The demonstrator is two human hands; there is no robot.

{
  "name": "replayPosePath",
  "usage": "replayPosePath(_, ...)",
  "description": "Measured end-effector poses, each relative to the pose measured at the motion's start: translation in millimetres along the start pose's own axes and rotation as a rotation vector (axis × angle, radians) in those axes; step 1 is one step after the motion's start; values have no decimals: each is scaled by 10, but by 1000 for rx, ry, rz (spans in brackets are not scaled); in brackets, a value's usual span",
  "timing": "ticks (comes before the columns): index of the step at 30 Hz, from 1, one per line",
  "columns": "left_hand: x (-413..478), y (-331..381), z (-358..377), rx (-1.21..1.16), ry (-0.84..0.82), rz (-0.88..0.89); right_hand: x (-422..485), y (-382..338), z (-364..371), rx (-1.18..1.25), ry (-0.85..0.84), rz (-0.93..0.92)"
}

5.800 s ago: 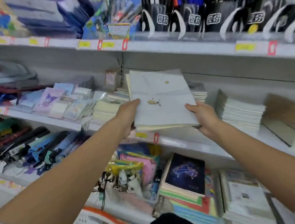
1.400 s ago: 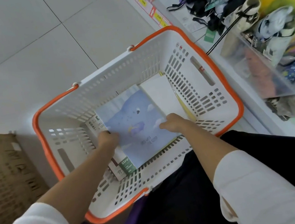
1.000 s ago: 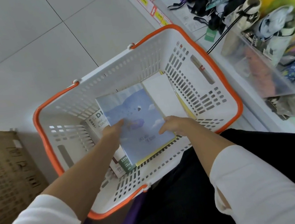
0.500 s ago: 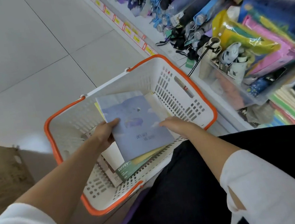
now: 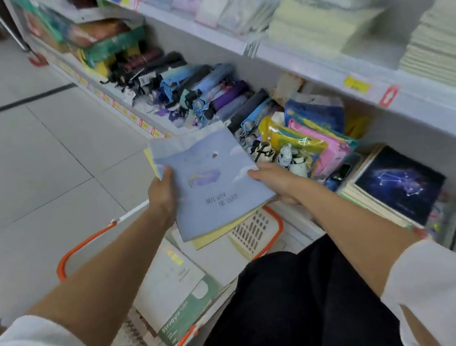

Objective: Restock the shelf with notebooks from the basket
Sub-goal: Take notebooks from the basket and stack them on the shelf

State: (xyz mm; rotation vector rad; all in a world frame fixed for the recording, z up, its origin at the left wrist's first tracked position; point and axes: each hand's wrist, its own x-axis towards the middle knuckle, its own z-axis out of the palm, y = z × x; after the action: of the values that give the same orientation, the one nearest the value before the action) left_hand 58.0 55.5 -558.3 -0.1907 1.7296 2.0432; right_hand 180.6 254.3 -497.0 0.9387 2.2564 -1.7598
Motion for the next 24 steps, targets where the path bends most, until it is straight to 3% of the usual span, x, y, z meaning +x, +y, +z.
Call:
replayPosePath(8, -493, 788, 1181, 148, -139, 216, -848, -619, -1080, -171, 325, -160)
replayPosePath(13, -891, 1222, 1976, 170, -376, 375, -1480, -811, -1777, -56, 519, -300)
replayPosePath(20, -1517, 1730, 2880, 322, -728, 617, -2126, -817, -2722, 204, 714, -347)
replayPosePath(24, -1769, 1959, 3303, 379, -822, 658, -2292, -833, -3137, 394, 788, -373)
